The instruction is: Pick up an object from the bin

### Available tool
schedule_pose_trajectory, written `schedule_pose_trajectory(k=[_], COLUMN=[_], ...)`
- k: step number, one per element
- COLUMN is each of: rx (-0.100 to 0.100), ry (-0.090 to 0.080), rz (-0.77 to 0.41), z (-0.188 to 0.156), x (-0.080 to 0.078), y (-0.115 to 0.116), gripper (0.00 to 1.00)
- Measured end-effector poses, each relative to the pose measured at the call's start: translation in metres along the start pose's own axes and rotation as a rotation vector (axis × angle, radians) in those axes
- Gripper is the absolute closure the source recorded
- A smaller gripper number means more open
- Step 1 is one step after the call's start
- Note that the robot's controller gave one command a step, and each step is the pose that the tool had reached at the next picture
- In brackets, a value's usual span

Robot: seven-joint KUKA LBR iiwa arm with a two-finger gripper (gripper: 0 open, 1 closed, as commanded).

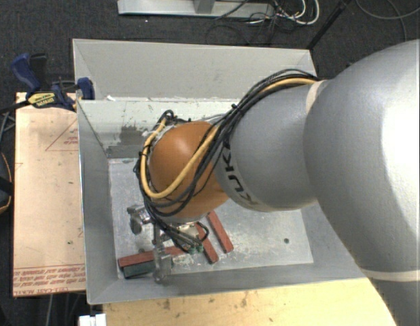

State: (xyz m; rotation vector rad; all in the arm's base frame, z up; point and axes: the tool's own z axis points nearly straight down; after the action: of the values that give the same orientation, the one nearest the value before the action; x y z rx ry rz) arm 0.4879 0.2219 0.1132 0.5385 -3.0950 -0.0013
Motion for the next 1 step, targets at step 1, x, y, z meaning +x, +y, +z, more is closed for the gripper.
schedule_pose_trajectory(k=[1], rx=[0.0], ry=[-0.008], rz=[0.215], z=[0.0327], x=[0.0012], y=[-0.0024], gripper=[0.0])
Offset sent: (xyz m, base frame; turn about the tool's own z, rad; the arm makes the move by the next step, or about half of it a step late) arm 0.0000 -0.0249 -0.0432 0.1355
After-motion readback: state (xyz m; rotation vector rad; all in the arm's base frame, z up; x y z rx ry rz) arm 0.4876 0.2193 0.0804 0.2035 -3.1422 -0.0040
